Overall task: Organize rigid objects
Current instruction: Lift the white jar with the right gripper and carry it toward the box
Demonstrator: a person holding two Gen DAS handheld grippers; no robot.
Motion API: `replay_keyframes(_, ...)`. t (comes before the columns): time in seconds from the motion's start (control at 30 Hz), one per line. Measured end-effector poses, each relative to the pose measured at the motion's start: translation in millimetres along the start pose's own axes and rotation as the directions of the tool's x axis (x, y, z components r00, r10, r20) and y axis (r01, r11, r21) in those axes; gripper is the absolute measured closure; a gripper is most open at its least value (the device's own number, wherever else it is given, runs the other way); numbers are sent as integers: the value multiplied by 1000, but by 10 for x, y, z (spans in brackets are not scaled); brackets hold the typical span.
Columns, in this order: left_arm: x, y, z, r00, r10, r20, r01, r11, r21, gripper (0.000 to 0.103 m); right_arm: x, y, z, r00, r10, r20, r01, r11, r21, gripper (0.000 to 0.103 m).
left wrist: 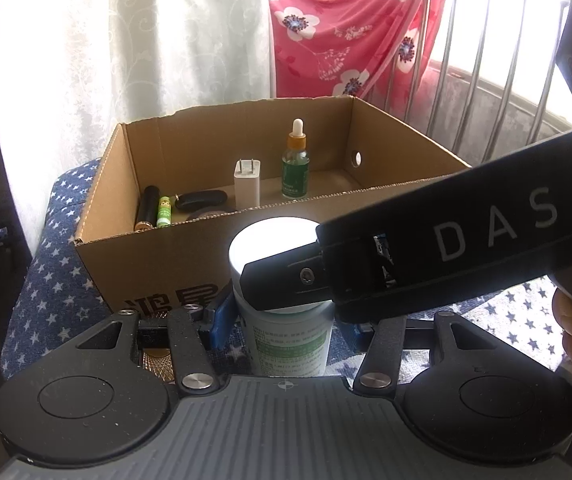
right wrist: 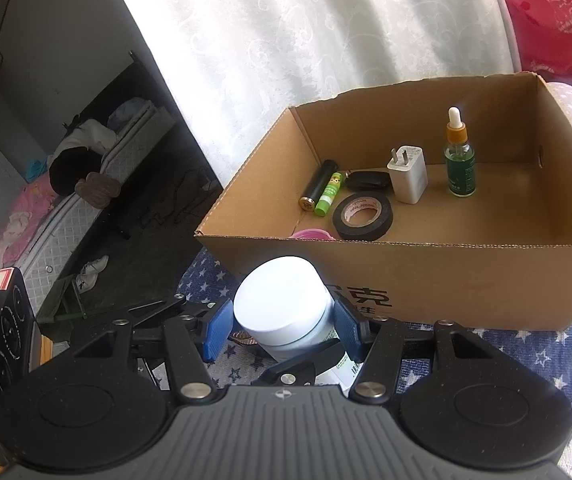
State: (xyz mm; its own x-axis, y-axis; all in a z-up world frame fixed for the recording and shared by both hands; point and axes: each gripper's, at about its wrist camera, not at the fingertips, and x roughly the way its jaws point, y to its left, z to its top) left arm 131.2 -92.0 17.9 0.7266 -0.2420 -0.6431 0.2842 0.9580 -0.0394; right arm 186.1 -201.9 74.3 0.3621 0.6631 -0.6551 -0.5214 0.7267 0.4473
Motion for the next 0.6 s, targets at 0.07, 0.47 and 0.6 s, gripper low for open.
replay_keyframes(0.07,-43,-7,0,1000,2,6,-2,1000,-1,51,-36,36,-7,1000,2,5,-2,1000,-6,44)
replay_keyframes(0.47,-387,-55,37,998,18,57,-18,1000,3,51,-332,303,-55,998,15,56,-12,998,-54,44)
replay_keyframes(0.6,-538,-61,128,997,15,77,-15,1000,7,51,-470,407,-16,996,27,80,-21,997,-71,45)
